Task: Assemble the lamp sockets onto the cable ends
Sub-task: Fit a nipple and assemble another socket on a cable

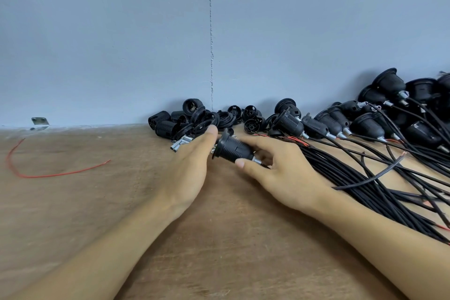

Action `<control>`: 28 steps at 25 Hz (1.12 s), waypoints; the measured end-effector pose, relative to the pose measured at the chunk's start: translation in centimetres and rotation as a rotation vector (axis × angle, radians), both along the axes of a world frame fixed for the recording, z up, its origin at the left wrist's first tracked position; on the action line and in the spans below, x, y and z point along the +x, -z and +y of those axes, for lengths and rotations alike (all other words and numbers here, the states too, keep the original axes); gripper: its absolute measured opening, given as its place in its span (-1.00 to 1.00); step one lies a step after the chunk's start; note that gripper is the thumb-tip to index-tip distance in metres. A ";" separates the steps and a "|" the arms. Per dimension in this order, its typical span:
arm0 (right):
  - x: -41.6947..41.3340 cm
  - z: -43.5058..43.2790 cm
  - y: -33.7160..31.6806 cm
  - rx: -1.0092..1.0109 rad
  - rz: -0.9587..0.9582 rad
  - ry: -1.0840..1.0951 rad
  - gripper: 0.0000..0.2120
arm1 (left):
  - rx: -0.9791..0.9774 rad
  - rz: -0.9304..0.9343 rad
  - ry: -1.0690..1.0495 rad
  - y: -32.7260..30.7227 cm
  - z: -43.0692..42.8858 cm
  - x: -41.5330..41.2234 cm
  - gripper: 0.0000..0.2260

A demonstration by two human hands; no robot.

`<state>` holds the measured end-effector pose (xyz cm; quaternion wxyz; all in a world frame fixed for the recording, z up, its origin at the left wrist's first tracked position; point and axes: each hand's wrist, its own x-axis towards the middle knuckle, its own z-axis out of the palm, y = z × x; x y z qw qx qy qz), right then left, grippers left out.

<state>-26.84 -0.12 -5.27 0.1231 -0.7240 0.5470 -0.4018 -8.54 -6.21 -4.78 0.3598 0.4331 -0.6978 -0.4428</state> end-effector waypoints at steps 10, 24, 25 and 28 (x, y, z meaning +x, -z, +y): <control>-0.5 -0.3 0.1 -0.102 -0.093 0.120 -0.69 | -0.157 0.113 -0.140 0.7 1.9 0.4 -0.40; -0.7 -0.3 -0.2 -0.109 -0.098 0.097 -0.70 | -0.077 0.224 -0.115 1.0 2.0 0.0 -0.30; -0.4 -0.2 -0.1 -0.076 -0.049 0.044 -0.69 | -0.041 0.243 -0.091 0.9 1.9 -0.1 -0.32; 0.2 -0.2 0.4 -0.045 0.082 -0.015 -0.66 | -0.026 0.318 -0.060 0.5 1.9 0.0 -0.37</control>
